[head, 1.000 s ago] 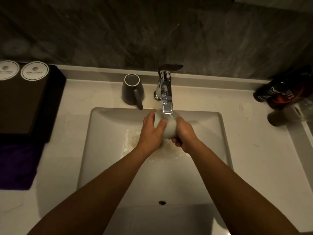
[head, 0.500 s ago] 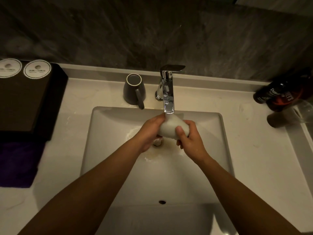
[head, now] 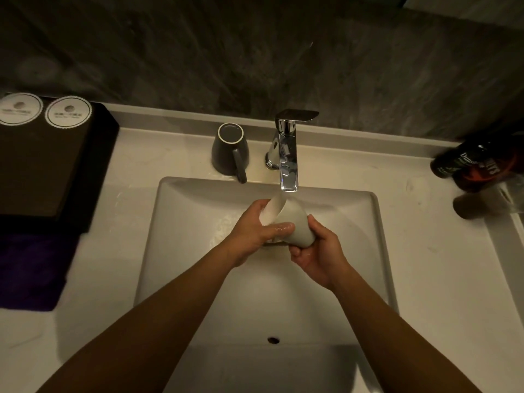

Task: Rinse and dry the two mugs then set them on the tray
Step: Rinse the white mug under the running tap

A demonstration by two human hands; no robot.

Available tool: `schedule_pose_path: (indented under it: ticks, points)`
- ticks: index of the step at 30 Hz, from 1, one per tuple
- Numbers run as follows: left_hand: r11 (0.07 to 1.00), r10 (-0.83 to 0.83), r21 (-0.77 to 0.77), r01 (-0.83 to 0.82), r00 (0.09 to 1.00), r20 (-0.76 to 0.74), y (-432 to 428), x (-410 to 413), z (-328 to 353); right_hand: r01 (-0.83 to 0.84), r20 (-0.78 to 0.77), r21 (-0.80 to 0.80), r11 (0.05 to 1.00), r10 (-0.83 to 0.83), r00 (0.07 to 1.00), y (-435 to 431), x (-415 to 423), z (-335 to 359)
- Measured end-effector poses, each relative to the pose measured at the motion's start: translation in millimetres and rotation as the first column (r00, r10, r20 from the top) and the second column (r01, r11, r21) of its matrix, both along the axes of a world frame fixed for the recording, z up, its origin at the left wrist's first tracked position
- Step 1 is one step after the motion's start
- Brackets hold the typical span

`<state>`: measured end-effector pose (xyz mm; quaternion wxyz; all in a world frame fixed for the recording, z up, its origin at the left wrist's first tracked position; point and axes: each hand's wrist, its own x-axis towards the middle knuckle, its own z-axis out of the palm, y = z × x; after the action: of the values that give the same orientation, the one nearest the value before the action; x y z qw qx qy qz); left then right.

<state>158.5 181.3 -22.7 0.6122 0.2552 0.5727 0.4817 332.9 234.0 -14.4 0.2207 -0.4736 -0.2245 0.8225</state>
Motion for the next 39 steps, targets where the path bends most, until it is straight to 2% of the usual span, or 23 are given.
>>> schedule_pose_path:
  ticks: [3,5,8,10,12,15,17,18,20,21,24,29,31,32,33,34,36,37,39]
  points:
    - [1.0,-0.001,-0.005,0.001,0.996,-0.09,1,0,2,-0.077,0.095,0.01,0.997,0.076,0.993,4,-1,0]
    - [0.999,0.027,-0.021,-0.029,0.995,-0.098,2,1,4,-0.166,0.231,0.094,0.982,0.141,0.963,7,0,4]
    - [0.995,0.082,-0.059,-0.086,0.994,-0.066,3,2,4,-0.371,0.538,0.275,0.887,0.178,0.824,15,-1,18]
    - [0.992,0.095,-0.075,-0.098,0.995,-0.043,3,2,6,-0.462,0.691,0.402,0.79,0.069,0.719,26,-3,29]
    - [0.992,0.093,-0.083,-0.094,0.996,-0.012,2,2,7,-0.492,0.728,0.567,0.66,-0.123,0.675,38,-4,42]
    - [0.992,0.09,-0.087,-0.089,0.996,0.011,2,3,8,-0.615,0.686,0.728,0.303,-0.32,0.654,56,-16,73]
    - [0.993,0.072,-0.093,-0.071,0.997,0.007,2,4,9,-0.714,0.684,0.695,0.084,-0.387,0.619,69,-30,93]
    - [0.993,0.06,-0.1,-0.06,0.998,0.0,2,4,9,-0.761,0.702,0.648,0.011,-0.394,0.593,74,-38,100]
    - [0.993,0.041,-0.113,-0.043,0.999,-0.016,2,4,9,-0.833,0.752,0.547,-0.079,-0.391,0.531,81,-48,109]
    - [0.992,0.034,-0.117,-0.037,0.999,-0.024,2,3,9,-0.851,0.767,0.517,-0.094,-0.39,0.51,82,-50,110]
    - [0.99,0.05,-0.129,-0.052,0.999,-0.016,1,3,9,-0.854,0.761,0.515,-0.076,-0.419,0.496,75,-48,108]
    - [0.981,0.118,-0.168,-0.101,0.989,0.093,-2,1,7,-0.868,0.78,0.496,-0.022,-0.427,0.457,63,-25,101]
    - [0.972,0.149,-0.203,-0.119,0.979,0.141,-3,0,7,-0.815,0.745,0.58,0.007,-0.411,0.526,43,-16,94]
    - [0.967,0.167,-0.221,-0.127,0.971,0.173,-4,-1,7,-0.78,0.733,0.624,0.052,-0.383,0.562,30,-12,87]
    - [0.962,0.187,-0.238,-0.134,0.958,0.215,-4,-2,7,-0.759,0.751,0.637,0.137,-0.331,0.571,16,-8,80]
    - [0.957,0.206,-0.256,-0.137,0.942,0.266,-5,-3,7,-0.751,0.795,0.605,0.264,-0.241,0.556,4,-7,74]
    - [0.949,0.231,-0.287,-0.127,0.902,0.365,-6,-4,9,-0.711,0.833,0.465,0.527,0.011,0.553,-13,-8,66]
    - [0.944,0.235,-0.31,-0.112,0.889,0.394,-7,-5,10,-0.671,0.8,0.4,0.624,0.119,0.588,-16,-10,63]
    - [0.934,0.214,-0.352,-0.055,0.877,0.43,-6,-7,13,-0.577,0.695,0.341,0.742,0.215,0.686,-14,-14,58]
